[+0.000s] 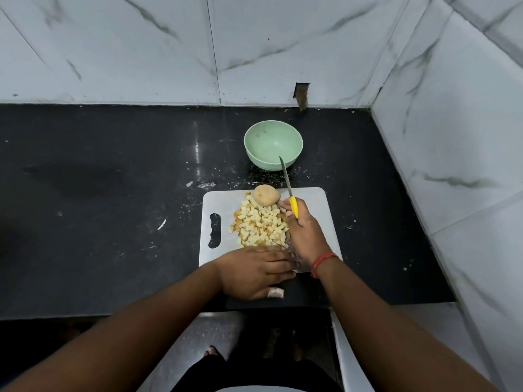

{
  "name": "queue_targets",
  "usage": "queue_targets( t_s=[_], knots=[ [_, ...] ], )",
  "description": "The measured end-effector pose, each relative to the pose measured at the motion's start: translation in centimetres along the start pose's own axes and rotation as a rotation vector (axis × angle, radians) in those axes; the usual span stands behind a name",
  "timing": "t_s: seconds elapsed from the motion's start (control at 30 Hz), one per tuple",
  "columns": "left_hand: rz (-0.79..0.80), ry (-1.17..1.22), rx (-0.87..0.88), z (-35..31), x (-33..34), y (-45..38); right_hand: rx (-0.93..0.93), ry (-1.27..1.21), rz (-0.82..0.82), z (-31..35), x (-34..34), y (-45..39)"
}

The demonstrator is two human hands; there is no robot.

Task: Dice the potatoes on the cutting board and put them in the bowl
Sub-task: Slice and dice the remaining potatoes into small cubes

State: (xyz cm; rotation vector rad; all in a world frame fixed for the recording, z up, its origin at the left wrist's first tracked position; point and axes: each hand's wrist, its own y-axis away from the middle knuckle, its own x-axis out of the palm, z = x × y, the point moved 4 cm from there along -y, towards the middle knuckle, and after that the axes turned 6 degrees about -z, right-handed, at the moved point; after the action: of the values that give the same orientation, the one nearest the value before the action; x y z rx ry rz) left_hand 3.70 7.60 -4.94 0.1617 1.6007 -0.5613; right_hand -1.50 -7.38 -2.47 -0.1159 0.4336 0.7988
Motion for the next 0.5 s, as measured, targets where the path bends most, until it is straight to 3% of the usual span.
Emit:
queue_targets(
  t_s=[0.37,0.5],
  knots=[
    [-0.026,-0.123,-0.163,1.8,-0.3,2.2,-0.02,-0.023,-0.003,0.8,1.2,1.2],
    [-0.046,-0.117,-0.195,1.5,-0.4,2.0,-0.026,-0.061,-0.145,0.1,0.3,0.8]
  ],
)
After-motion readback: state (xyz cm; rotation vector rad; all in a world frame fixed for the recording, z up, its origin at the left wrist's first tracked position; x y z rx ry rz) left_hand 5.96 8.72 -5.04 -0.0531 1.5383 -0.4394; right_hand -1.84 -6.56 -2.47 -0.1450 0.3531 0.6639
